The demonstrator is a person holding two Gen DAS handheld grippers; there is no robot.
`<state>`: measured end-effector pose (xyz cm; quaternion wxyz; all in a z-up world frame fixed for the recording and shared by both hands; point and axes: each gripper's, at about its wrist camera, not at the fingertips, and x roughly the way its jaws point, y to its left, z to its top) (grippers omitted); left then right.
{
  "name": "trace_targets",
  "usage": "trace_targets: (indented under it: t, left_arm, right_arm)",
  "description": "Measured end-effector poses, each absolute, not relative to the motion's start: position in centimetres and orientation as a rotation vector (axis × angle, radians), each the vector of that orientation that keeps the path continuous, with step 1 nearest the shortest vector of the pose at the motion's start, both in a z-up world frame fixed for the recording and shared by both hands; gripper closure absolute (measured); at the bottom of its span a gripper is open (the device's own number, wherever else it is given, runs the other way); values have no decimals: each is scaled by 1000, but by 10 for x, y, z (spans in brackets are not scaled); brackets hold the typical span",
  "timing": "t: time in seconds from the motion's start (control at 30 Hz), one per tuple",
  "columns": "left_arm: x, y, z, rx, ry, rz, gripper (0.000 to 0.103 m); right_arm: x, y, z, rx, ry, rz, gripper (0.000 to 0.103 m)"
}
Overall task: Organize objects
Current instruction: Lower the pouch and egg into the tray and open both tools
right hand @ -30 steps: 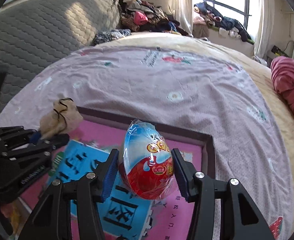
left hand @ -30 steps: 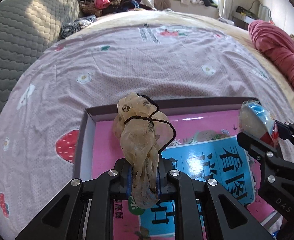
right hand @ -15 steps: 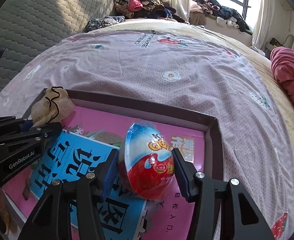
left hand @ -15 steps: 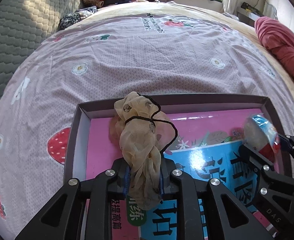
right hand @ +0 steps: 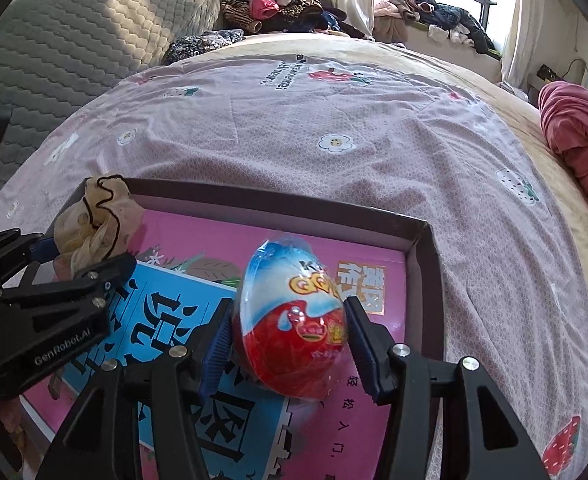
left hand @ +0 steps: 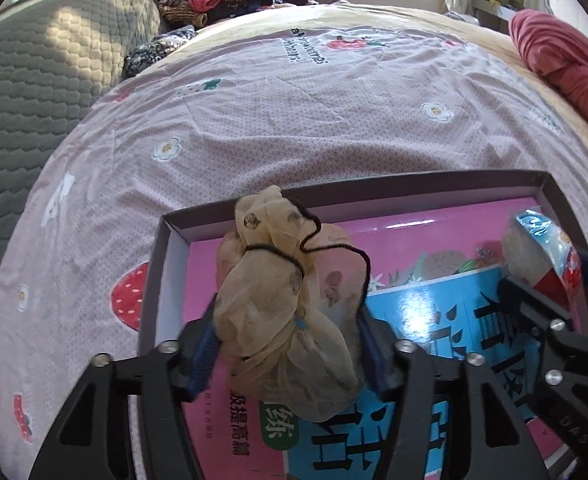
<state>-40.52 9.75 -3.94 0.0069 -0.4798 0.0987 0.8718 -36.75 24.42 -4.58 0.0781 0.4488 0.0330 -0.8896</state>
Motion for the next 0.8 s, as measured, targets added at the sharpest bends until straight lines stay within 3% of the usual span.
trace_targets:
  t: [0.07,0.37,0.53,0.8]
  left_arm:
    - [-405,98,-39,-1508,330,2723,30]
    - [-405,91,-36,-1547,251,2693,27]
    - [-404,86,-27,-1549,149,2675,25]
    - [-398,91,-10,-1468,252,2745,18]
  right_arm:
    - [-366,245,-44,1341,108,-2672,42]
    - [-361,252,-31,1306,53,-2684,28]
    - [-356,254,-22,1274,42,-2701,27]
    - [-353,257,-15,1247,31,-2713,27]
